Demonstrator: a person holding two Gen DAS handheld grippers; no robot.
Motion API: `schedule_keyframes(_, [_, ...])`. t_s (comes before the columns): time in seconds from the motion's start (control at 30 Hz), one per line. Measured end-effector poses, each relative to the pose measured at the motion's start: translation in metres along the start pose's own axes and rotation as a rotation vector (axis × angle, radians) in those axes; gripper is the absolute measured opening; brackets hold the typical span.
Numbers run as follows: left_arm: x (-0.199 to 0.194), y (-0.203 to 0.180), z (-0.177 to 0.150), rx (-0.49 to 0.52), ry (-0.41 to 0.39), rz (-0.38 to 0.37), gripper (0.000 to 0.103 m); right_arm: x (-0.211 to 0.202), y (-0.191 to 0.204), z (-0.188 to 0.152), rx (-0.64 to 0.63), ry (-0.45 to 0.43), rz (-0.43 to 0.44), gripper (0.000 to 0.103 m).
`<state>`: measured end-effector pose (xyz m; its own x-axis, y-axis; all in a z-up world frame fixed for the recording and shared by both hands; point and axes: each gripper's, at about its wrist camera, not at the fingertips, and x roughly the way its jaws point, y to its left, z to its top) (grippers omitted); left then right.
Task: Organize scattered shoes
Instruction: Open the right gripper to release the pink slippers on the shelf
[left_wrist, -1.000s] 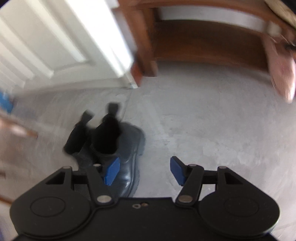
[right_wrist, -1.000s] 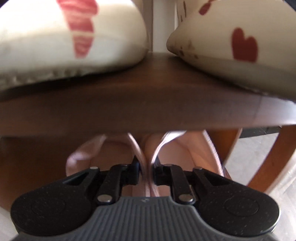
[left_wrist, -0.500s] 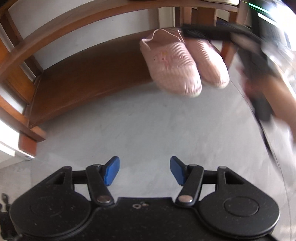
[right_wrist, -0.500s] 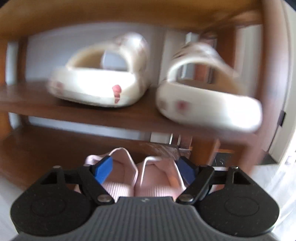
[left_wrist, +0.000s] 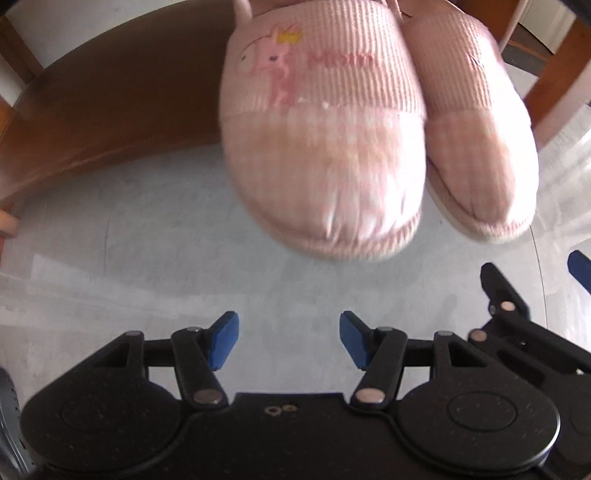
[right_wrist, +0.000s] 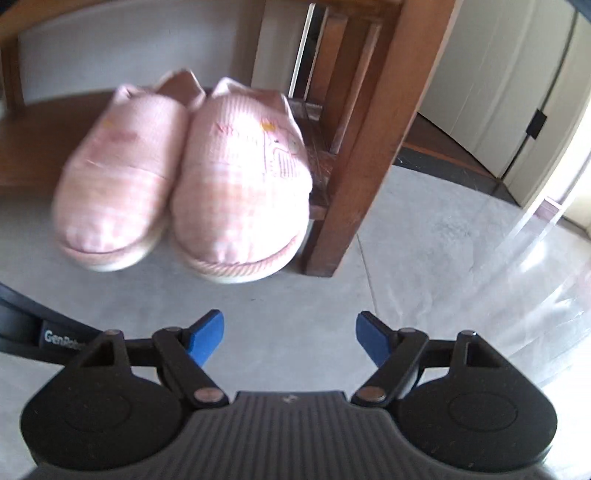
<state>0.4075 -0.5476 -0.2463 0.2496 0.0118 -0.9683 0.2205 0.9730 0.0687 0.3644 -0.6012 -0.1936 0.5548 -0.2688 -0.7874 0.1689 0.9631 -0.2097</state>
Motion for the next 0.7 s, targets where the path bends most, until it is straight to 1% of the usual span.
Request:
schedule_keyframes(0.13, [0.003,-0.005,0.018,0.011,-0.009,0.009,0.061,0.009,-0.006,0.011,-0.009,0.023,-0.041,0.081])
schedule_keyframes(0.23, [0.005,-0.005,0.034,0.004,0.020,-0.013,0.061,0.014,-0.002,0.027,-0.043,0.043,-0.059,0.081])
schedule_keyframes(0.33, [0.008,-0.005,0.048,-0.015,0.041,-0.003,0.061,0.017,0.004,0.045,-0.066,0.068,-0.080,0.081])
schedule_keyframes(0.43, [0.013,0.003,0.064,-0.062,0.081,-0.021,0.061,0.027,0.008,0.060,-0.073,0.101,-0.091,0.081])
schedule_keyframes(0.5, [0.015,0.005,0.073,-0.071,0.087,-0.019,0.061,0.034,0.011,0.070,-0.074,0.115,-0.093,0.081])
schedule_keyframes(0.6, [0.016,0.005,0.082,-0.048,0.078,0.017,0.061,0.041,0.018,0.085,-0.092,0.135,-0.116,0.082])
schedule_keyframes(0.67, [0.017,0.006,0.081,-0.043,0.080,0.007,0.061,0.045,0.021,0.091,-0.096,0.169,-0.122,0.084])
schedule_keyframes(0.7, [0.016,0.006,0.078,-0.039,0.074,-0.003,0.061,0.046,0.023,0.092,-0.095,0.183,-0.124,0.083])
